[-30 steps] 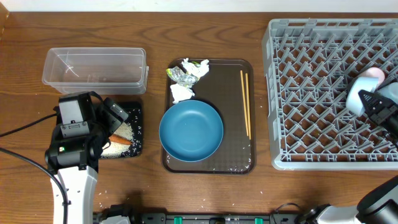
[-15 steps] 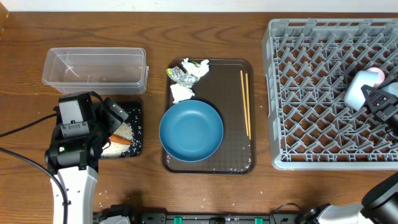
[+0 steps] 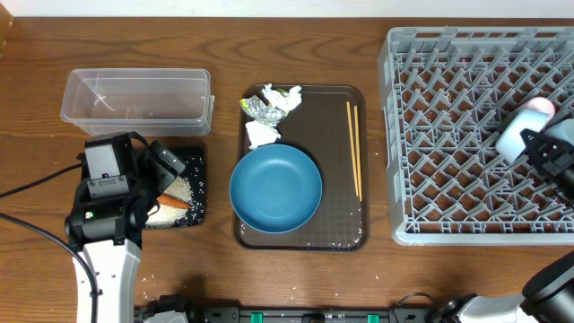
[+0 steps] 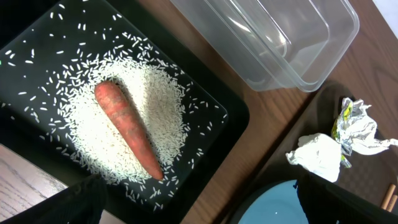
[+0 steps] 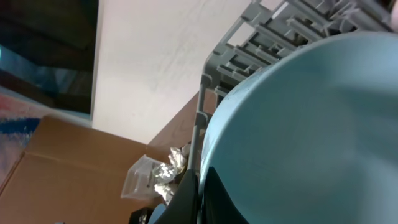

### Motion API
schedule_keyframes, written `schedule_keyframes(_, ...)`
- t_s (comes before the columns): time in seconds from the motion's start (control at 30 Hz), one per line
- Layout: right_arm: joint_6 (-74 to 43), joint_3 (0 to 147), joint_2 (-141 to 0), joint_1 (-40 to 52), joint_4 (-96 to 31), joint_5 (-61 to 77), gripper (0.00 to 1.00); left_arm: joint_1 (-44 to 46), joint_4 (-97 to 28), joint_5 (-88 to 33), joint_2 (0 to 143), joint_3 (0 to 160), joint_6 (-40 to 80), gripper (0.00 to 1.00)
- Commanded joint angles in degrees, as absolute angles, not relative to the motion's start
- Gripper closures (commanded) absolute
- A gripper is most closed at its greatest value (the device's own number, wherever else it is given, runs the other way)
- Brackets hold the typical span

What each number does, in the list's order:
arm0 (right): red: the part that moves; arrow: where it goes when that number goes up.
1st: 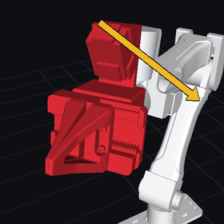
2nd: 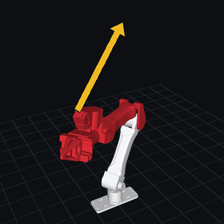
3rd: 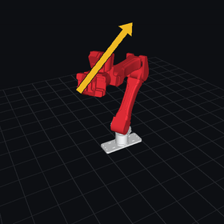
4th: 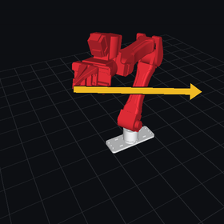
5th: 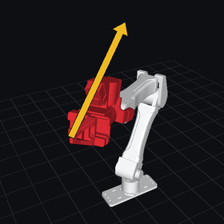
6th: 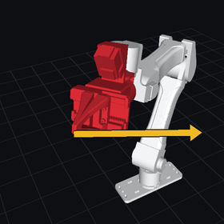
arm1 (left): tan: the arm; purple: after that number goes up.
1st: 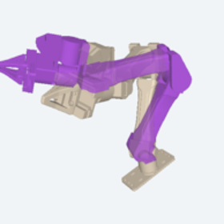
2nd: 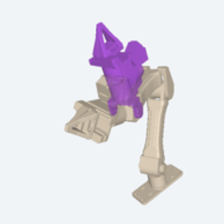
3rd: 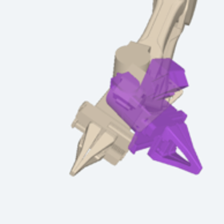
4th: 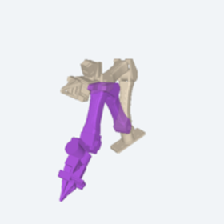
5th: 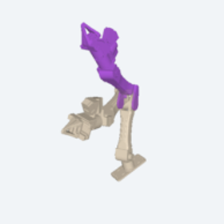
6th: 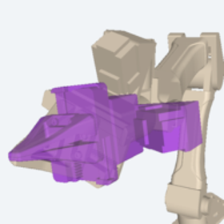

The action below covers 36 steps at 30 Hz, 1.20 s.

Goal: Sort waste into correct bins and load items into the dishwasher rack
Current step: 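Lower the bowl into the rack beside the cups and release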

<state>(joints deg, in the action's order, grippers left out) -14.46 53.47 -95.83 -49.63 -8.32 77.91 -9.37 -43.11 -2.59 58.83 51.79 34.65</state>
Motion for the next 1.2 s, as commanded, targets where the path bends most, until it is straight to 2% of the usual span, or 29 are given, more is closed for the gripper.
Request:
schedule_keyframes(0.0,-15.9,52.7,-96.1,-51.1,-9.8,73.5,0.99,-9.7,-43.2,-1.9,59.1,53.1,34.3,0.00)
schedule_keyframes(0.1,-17.4,52.7,-95.5,-52.0,-10.8,73.5,0.97,-9.7,-43.2,-1.9,59.1,53.1,34.3,0.00)
schedule_keyframes(0.23,-19.1,52.7,-92.5,-52.2,-13.0,71.0,0.86,-9.7,-43.2,-1.9,59.1,53.1,34.3,0.00)
schedule_keyframes(0.37,-24.4,52.7,-86.1,-52.2,-18.9,61.0,0.76,-9.7,-43.2,-1.9,59.1,53.1,34.3,0.00)
schedule_keyframes(0.43,-24.9,52.7,-82.1,-52.1,-21.7,56.8,0.64,-9.7,-43.2,-1.9,59.1,53.1,34.3,0.00)
schedule_keyframes(0.5,-26.2,52.8,-77.4,-52.0,-24.8,51.6,0.36,-9.7,-43.2,-1.9,59.1,53.1,34.3,0.00)
schedule_keyframes(0.53,-26.8,52.8,-75.0,-52.0,-25.9,49.0,0.15,-9.7,-43.2,-1.9,59.1,53.1,34.3,0.00)
schedule_keyframes(0.57,-27.2,52.8,-73.3,-52.1,-26.7,47.2,0.03,-9.7,-43.2,-1.9,59.1,53.0,34.3,0.00)
schedule_keyframes(0.73,-28.7,53.0,-62.9,-52.1,-31.2,39.3,0.01,-9.7,-43.2,-1.9,59.1,53.1,34.3,0.00)
schedule_keyframes(0.9,-28.7,53.0,-56.2,-50.9,-32.6,40.6,0.01,-9.7,-43.2,-1.9,59.1,53.1,34.3,0.00)
schedule_keyframes(1.03,-28.7,53.0,-55.7,-45.9,-31.1,51.2,0.01,-9.7,-43.2,-1.9,59.1,53.0,34.3,0.00)
schedule_keyframes(1.17,-28.6,53.0,-56.2,-36.6,-29.8,51.5,0.01,-9.7,-43.2,-1.9,59.1,53.1,34.3,0.00)
